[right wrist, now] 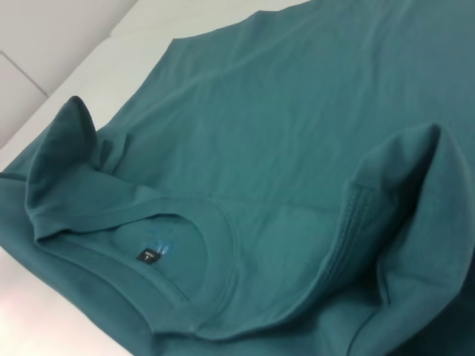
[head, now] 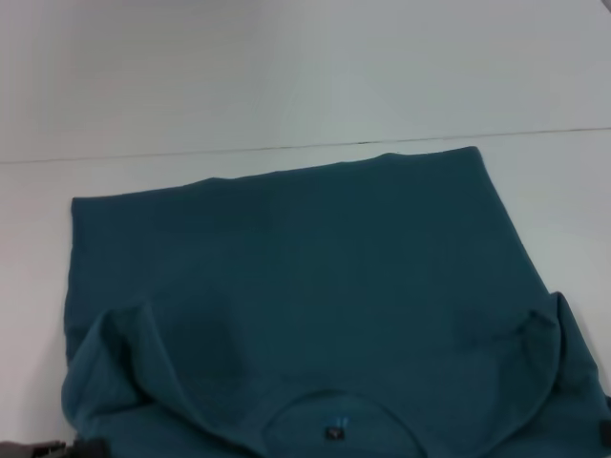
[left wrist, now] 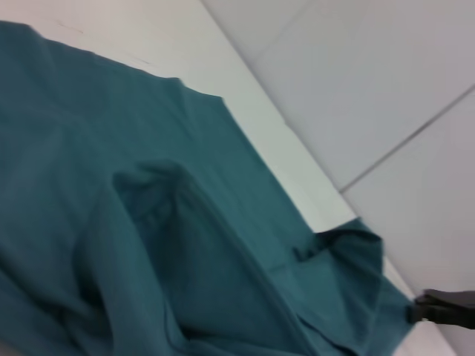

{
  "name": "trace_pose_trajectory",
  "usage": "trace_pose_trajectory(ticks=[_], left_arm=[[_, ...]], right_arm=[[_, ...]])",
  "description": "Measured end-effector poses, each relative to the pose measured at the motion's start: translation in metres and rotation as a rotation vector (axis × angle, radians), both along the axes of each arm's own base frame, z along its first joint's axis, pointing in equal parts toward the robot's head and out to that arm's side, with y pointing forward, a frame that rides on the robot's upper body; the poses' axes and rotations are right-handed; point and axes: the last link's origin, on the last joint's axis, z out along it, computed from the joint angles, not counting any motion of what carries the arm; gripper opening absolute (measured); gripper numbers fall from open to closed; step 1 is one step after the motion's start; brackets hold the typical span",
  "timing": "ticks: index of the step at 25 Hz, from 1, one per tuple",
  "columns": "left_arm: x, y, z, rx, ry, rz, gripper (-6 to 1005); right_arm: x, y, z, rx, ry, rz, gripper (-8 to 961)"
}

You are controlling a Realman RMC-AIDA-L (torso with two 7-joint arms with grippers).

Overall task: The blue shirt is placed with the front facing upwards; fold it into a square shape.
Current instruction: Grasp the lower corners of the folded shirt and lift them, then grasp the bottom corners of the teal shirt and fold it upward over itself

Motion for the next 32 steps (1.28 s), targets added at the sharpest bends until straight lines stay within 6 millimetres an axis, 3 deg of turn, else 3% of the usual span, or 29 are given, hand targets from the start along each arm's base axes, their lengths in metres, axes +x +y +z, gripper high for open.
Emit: trace_pose_trajectory(ticks=[12,19,22,26,32], left_arm=[[-0.009,-0.027,-0.002,-0.053,-0.012,0.031,19],[-0.010,-0.021,-0.004,-0.041,-0.014,0.030,19],[-0.008,-0.005,-0.002,0.001,-0.019,0.035,19],[0.000,0.031,-0.004,0.049,-0.029,0.040,18],[0.029,0.109,-0.024,0.097,-0.002,0.029,19]], right_arm=[[0.005,-0.024,0.001,-0.047,0.009,0.017,41],[-0.001,-0.006,0.001,-0.030,0.000,0.042,42],[-0.006,0.010,0.004,0.001,-0.005,0.051,42],[-0.014,0.041,0.008,0.068,-0.026,0.057,42],[-0.032,0.097,0.004,0.157,-0.086,0.099,42]])
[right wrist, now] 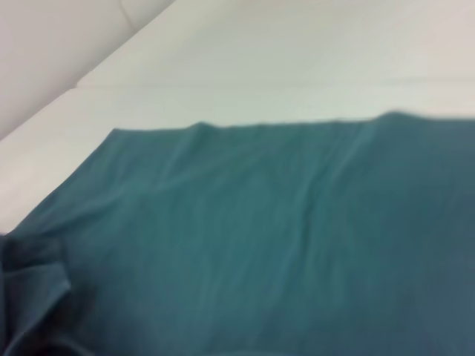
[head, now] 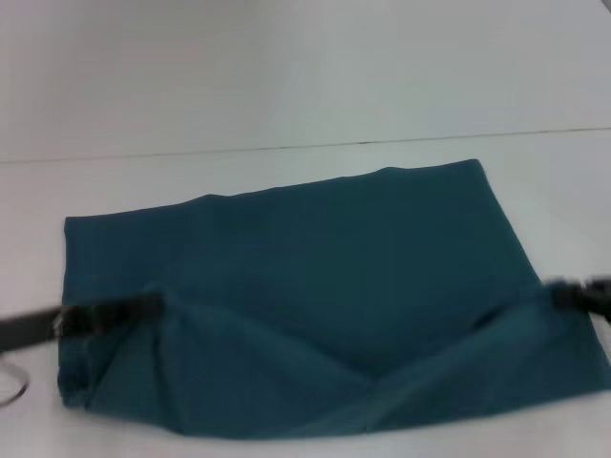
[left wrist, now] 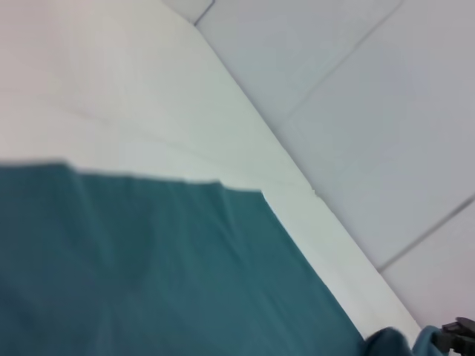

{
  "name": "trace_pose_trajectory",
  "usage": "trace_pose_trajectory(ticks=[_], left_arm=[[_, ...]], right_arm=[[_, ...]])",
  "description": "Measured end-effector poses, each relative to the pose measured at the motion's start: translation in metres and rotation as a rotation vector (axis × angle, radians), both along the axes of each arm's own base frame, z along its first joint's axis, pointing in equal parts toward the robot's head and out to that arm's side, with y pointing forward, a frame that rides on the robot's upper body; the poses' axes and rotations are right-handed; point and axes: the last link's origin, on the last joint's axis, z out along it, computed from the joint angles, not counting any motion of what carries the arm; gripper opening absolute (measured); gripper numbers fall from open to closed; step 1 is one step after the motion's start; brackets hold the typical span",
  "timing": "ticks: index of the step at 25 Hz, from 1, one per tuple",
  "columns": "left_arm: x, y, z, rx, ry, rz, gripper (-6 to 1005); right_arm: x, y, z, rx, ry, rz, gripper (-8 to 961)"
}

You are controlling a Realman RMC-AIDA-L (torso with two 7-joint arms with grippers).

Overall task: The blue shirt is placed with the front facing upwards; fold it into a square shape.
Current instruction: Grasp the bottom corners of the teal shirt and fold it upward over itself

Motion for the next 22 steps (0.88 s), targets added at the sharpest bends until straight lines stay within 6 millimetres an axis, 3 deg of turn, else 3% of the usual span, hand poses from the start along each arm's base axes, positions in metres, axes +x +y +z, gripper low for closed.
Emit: trace_pose_trajectory(ticks=[6,15,22], left_arm=[[0.025,0.060,-0.007,0.109,0.087,0.034,18],[0.035,0.102,-0.006,0.247,0.174,0.118,19],[0.048,0.128,-0.011,0.331,0.271,0.139,18]], right_arm=[[-0.016,0.053,-0.007,0.100,-0.067,0.012,42],[-0.034,0.111,-0.019,0.244,-0.204,-0.003,42],[-0.044,0.136,-0.023,0.318,-0.274,-0.002,41]])
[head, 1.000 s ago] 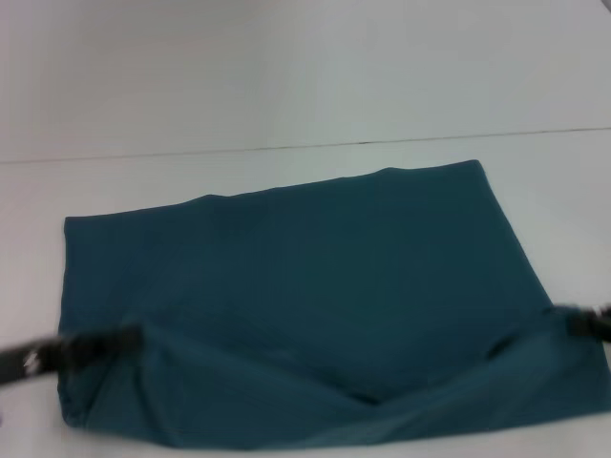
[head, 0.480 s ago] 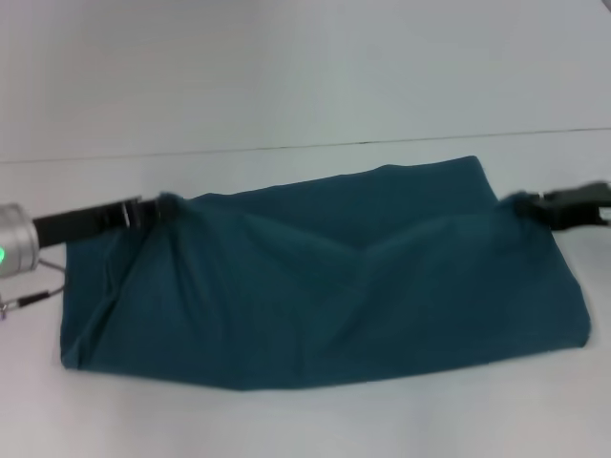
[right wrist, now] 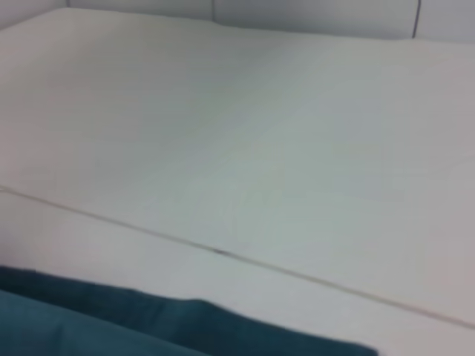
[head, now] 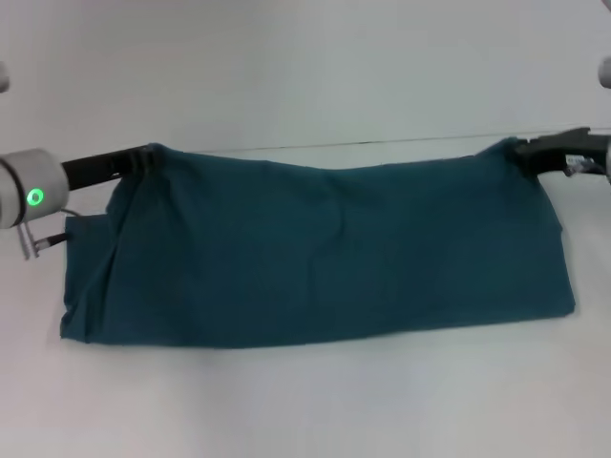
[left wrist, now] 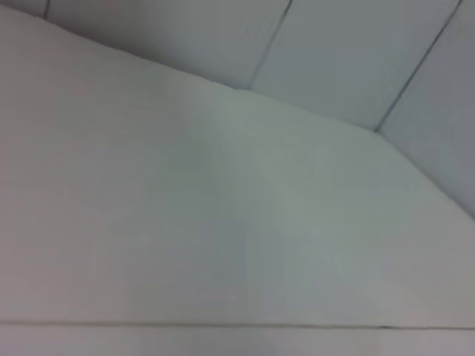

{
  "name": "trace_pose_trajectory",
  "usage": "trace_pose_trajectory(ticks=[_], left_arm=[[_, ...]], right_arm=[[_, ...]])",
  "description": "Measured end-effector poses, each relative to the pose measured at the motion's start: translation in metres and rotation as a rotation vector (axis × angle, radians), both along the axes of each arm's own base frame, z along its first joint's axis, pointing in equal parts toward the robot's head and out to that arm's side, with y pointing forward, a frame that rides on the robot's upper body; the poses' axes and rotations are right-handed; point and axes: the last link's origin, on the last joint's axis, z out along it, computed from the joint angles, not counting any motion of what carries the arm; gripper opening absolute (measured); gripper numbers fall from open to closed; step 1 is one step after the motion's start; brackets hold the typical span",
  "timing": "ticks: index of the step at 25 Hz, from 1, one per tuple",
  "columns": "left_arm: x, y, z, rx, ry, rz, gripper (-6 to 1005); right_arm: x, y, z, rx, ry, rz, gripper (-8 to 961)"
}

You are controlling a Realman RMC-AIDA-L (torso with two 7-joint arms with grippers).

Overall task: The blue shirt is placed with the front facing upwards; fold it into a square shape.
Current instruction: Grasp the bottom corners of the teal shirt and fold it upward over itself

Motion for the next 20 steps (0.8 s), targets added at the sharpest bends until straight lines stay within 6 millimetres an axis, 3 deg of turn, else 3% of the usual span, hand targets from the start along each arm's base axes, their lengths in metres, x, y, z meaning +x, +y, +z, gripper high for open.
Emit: trace_pose_trajectory(ticks=[4,13,20], left_arm=[[0.005,0.011,-0.003,0.036,0.046,0.013,18],[0.005,0.015,-0.006,0.068,0.068,0.036,18],[0.003,0.011,-0.015,0.070,0.052,0.051,19]], right_arm=[[-0.008,0.011,0.001,0.033,-0.029,0.012,44],[-0.019,0.025,-0.003,0.049,-0.053,0.032,66],[-0.013,0.025,-0.017,0.062,-0.113,0.003,84]])
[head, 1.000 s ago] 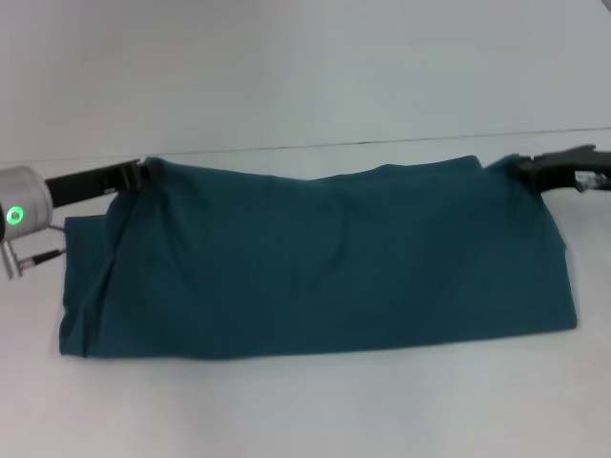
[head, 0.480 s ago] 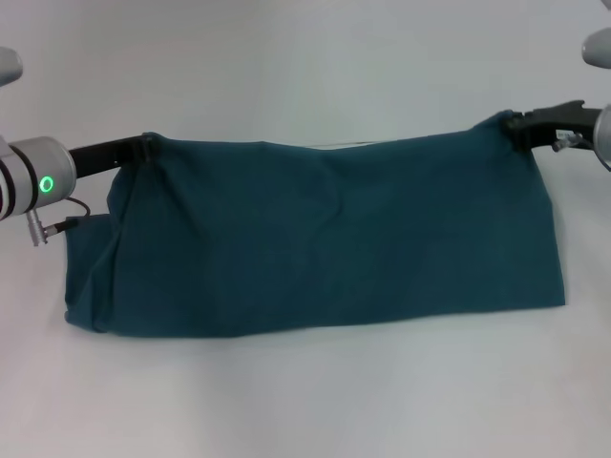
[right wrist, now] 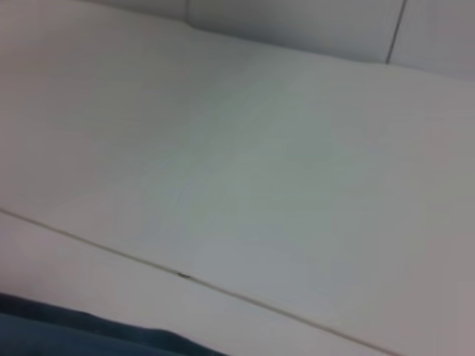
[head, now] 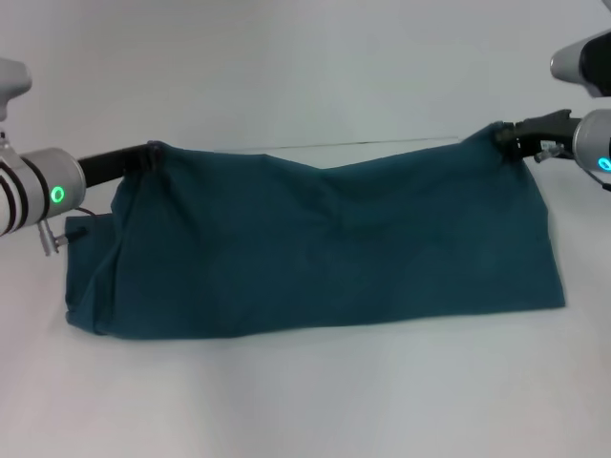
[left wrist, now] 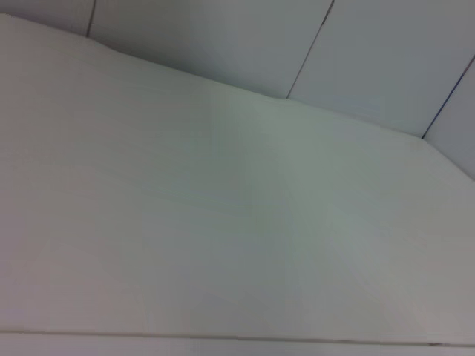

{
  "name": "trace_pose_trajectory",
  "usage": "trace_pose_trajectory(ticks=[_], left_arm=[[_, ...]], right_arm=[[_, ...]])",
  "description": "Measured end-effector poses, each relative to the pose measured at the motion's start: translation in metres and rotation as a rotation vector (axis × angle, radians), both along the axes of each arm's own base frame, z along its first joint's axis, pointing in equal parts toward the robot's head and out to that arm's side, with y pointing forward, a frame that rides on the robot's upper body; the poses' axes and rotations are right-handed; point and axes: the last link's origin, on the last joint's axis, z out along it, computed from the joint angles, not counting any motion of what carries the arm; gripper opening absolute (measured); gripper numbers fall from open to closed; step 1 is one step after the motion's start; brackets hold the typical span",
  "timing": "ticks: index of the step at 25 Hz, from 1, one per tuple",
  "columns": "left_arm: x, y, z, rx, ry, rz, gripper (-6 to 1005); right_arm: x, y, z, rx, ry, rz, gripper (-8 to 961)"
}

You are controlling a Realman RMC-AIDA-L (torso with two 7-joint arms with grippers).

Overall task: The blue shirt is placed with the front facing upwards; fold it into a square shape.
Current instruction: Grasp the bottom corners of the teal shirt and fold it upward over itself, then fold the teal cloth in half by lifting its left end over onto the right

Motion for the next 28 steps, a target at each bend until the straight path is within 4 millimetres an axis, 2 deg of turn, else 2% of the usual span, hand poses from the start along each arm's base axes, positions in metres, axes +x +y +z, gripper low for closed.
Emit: trace_pose_trajectory(ticks=[4,8,14,18,28], left_arm=[[-0.008,0.001,0.002,0.053,-0.005,0.046,50],[-0.022,-0.001,0.009,0.125,-0.024,0.108,113],[-0.031,-0.010,0.010,0.144,-0.065,0.107,379],[-0.031,-0.017,0.010,0.105,-0.092,0.071,569],[-0.044,-0.036,0.011,0.050,-0.040,0.030,832]], right_arm=[[0.008,0.001,0.003,0.085,-0.046,-0.036,94],[0.012,0.003,0.012,0.154,-0.076,-0.053,206],[0.012,0.000,0.029,0.189,0.035,-0.043,402],[0.018,-0.013,0.034,0.160,0.154,-0.023,570],[0.027,-0.056,0.035,0.016,0.416,-0.020,911]])
